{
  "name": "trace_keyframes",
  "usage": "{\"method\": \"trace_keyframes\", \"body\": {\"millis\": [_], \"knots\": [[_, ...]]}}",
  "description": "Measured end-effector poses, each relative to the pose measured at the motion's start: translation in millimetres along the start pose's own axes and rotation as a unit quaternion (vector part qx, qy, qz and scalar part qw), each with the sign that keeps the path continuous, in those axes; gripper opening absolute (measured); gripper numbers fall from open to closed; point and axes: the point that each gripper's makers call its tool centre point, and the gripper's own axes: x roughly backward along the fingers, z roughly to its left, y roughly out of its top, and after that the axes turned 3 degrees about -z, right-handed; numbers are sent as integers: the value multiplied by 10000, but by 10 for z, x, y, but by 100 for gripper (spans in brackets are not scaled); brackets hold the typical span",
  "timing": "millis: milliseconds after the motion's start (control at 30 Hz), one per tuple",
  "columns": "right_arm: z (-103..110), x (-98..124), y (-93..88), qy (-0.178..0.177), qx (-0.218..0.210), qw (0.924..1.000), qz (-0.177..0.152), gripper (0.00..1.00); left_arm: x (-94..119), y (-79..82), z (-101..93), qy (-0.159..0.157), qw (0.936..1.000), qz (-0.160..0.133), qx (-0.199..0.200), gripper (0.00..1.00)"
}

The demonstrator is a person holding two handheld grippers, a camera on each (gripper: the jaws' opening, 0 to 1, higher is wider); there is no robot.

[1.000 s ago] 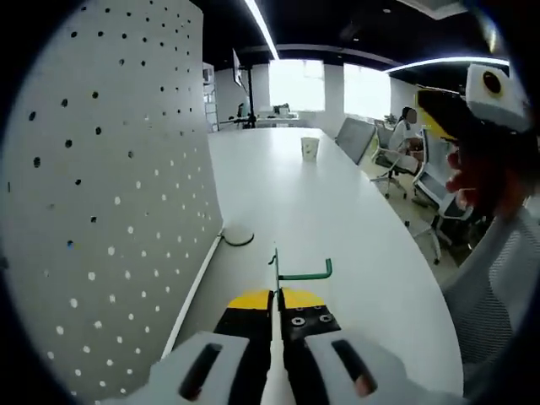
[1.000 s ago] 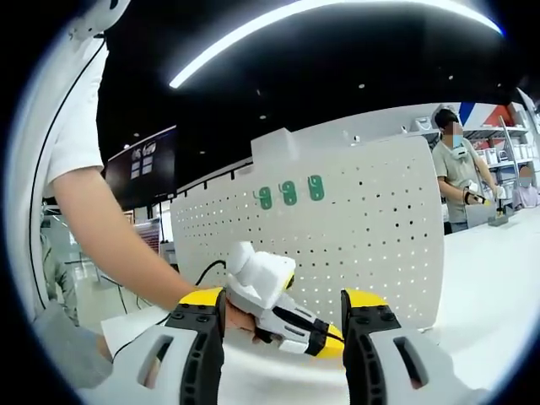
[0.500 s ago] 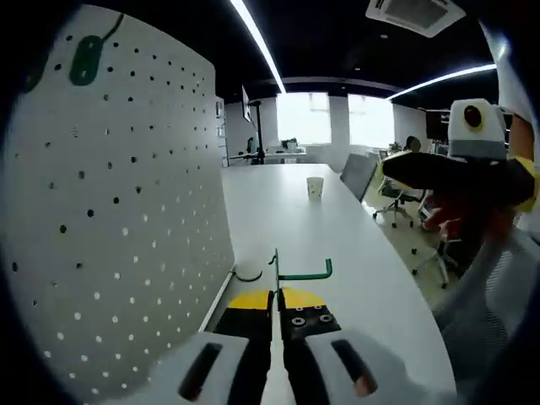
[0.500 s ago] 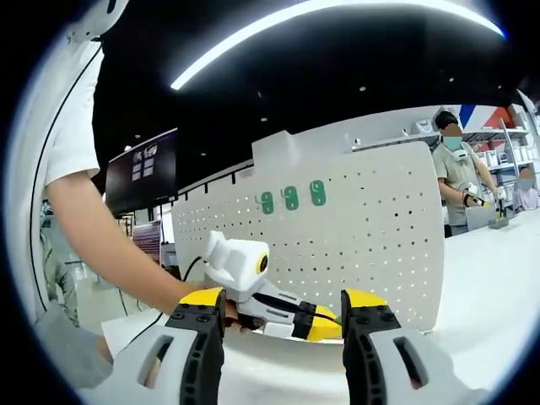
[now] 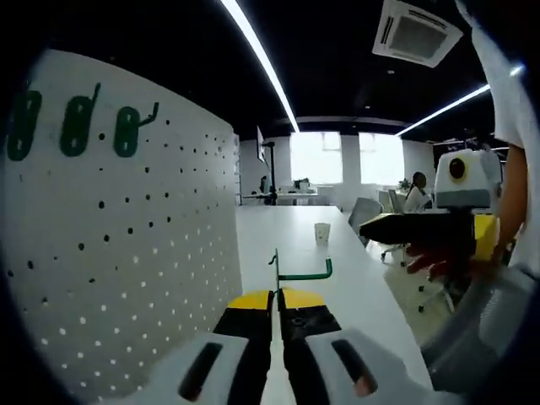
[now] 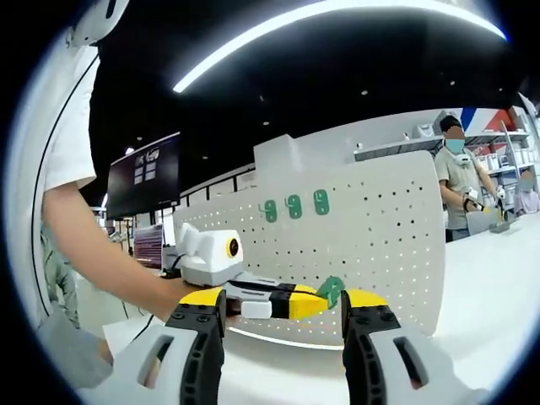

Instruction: Insert the hook assembly into the mounting plate slot until the hook locks in place.

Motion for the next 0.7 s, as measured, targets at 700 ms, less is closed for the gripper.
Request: {"method": "trace_keyframes", "body": {"millis": [700], "knots": [[124,-37,80,131,-20,9999,-79,52,422,439,-173,354,9956,-847,207,2]]}}
